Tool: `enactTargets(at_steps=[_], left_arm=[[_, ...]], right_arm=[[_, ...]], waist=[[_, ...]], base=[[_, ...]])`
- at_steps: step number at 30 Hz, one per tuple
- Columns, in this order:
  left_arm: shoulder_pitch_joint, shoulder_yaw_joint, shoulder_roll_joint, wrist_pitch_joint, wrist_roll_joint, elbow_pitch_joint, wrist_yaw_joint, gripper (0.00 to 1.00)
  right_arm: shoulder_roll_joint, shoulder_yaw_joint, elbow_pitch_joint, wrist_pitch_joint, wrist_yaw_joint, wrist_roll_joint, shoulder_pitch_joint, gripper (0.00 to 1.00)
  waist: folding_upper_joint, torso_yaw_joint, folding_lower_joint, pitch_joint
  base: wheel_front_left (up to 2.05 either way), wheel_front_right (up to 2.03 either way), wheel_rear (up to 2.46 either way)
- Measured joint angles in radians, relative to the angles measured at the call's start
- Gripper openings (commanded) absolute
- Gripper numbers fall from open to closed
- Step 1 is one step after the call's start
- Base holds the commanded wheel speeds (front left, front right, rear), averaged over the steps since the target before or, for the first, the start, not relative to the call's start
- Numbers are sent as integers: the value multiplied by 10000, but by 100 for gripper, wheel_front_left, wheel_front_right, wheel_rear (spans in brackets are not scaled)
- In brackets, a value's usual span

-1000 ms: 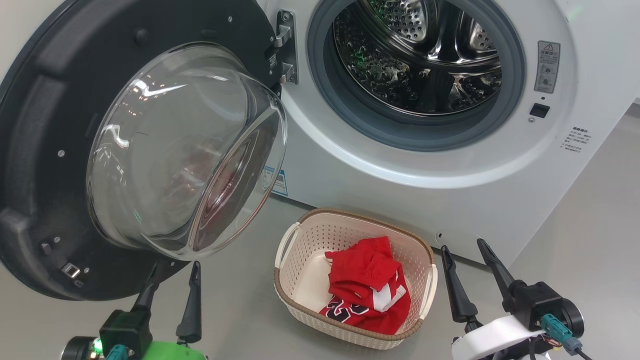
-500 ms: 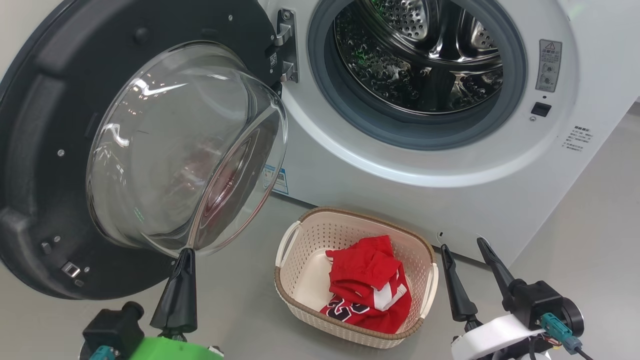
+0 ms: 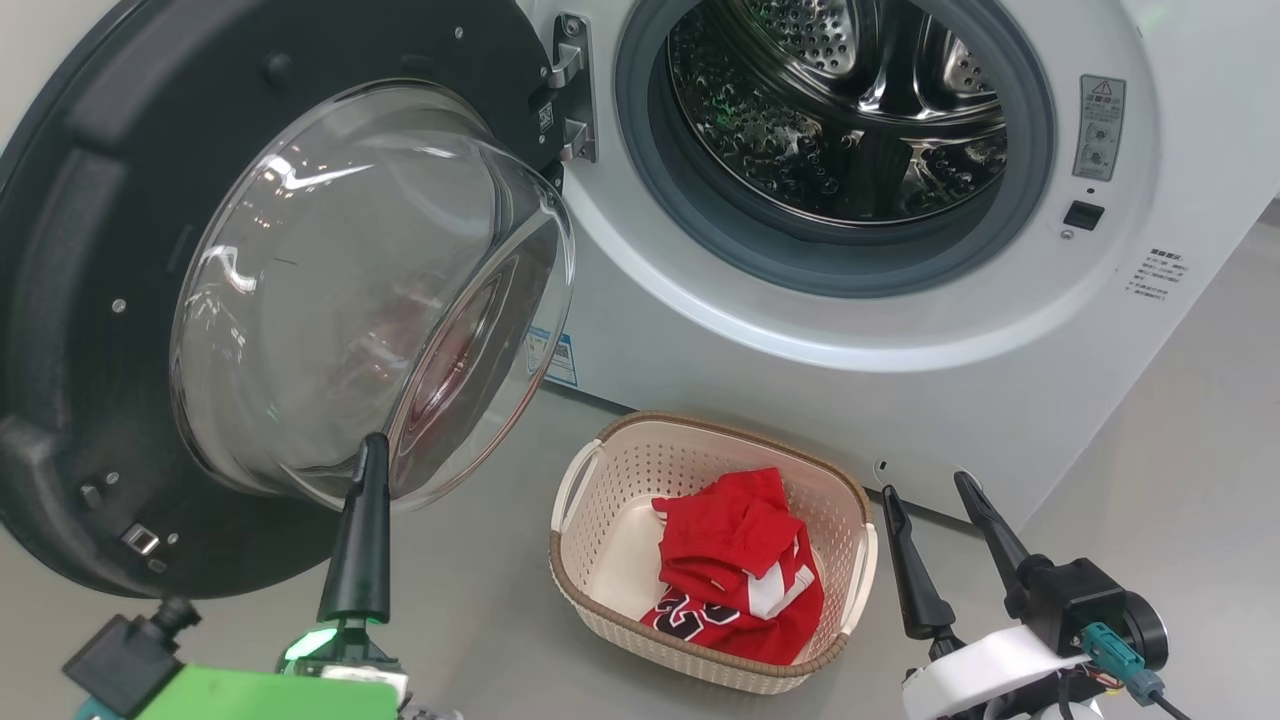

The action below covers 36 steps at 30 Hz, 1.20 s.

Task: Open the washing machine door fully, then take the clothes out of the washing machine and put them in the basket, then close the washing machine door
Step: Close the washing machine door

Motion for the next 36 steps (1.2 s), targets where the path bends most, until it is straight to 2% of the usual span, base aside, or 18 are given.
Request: enactTargets(at_steps=[4,7,16,20,28,36], left_arm=[[-11,73,2,-102,-1944,-723,0,0],[-93,495,4,-142,-2888,-1202,0,0],[-884,2606,31,-232,-3469,-2059,0,0],[-1143,3845,430,-316,-3735,-2063,0,0],[-1234,6088,1452,-399,-4483,-744,8,0],[-1237,6560,2464,226,-5114,1212,589,0]], right_arm=[[-2,-25,-12,0,-12,-6,-5,100],[-2,-36,-23,0,-15,-13,-18,100],[-6,-73,-12,0,-13,-117,-37,100],[-6,-92,-10,0,-13,-173,-41,100],[-6,-98,-10,0,-10,-174,-46,100],[-6,-86,-6,0,-4,-184,-133,100]], waist=[[0,8,0,53],[0,26,0,98],[0,114,0,221],[0,133,0,232],[0,132,0,273],[0,88,0,327]], base=[[0,0,0],[0,0,0],[0,0,0],[0,0,0],[0,0,0],[0,0,0]])
